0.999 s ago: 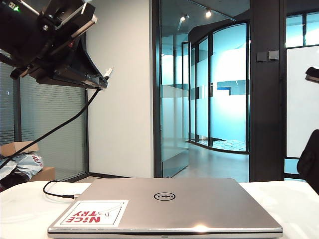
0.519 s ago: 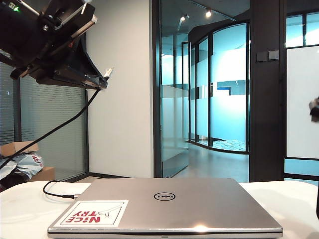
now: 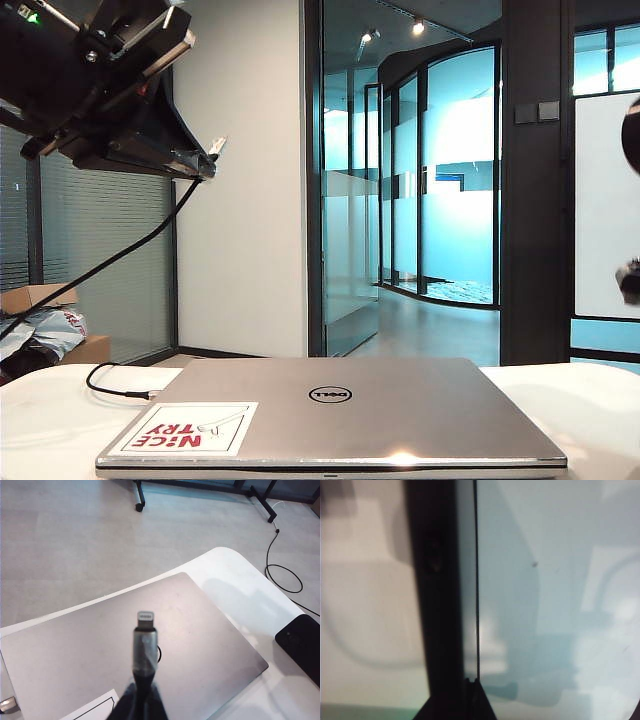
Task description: Pick up the charging cable and the phone, plug the charging cable into the charging port on the phone, and finally place them back on the table.
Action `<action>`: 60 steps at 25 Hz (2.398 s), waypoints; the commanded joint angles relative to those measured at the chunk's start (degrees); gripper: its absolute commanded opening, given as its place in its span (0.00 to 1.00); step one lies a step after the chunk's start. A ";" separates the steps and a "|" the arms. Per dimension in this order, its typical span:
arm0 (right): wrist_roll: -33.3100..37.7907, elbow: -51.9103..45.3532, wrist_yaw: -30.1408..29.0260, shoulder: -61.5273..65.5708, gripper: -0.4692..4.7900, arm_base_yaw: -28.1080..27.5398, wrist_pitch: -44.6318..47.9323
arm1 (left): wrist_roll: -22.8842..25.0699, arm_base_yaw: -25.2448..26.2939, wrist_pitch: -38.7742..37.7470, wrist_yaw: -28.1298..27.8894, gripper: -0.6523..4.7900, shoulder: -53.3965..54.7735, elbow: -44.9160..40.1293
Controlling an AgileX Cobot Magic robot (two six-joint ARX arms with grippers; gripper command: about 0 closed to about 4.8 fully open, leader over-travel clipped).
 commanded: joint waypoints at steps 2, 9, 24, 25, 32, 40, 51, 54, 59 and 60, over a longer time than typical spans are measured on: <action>-0.02 0.28 -0.61 2.27 0.22 0.04 0.59 | 0.46 -0.02 0.59 0.22 0.11 -0.07 0.11; -0.02 0.31 -0.59 5.86 0.17 0.04 3.06 | 0.44 -0.02 0.52 0.22 0.11 -0.07 0.11; 3.45 10.80 -30.77 1.07 0.07 0.02 11.69 | -5.49 -9.99 -4.52 0.24 0.11 0.17 -0.94; 6.93 10.82 -35.01 1.01 0.07 0.02 16.94 | -8.50 -11.47 -4.63 0.24 0.11 0.33 -1.66; 17.33 9.64 -39.43 1.14 0.08 0.09 34.29 | -13.86 -15.21 -3.93 0.24 0.11 0.37 -4.15; 38.93 2.62 -40.83 1.55 0.08 2.10 61.13 | -18.58 -15.43 -2.78 0.24 0.11 0.63 -6.01; 44.22 1.14 -42.21 8.46 0.08 9.31 71.60 | -20.79 -16.13 7.13 0.26 0.11 10.82 -5.81; 43.89 1.14 -42.16 8.70 0.08 9.46 71.89 | -20.76 -16.26 7.15 0.26 0.11 10.80 -5.81; 43.71 1.14 -42.12 8.70 0.08 10.21 74.29 | -20.76 -16.41 7.13 0.26 0.11 10.82 -5.84; 43.71 1.14 -42.25 8.70 0.08 10.56 74.29 | -20.76 -16.39 7.15 0.26 0.11 10.82 -5.81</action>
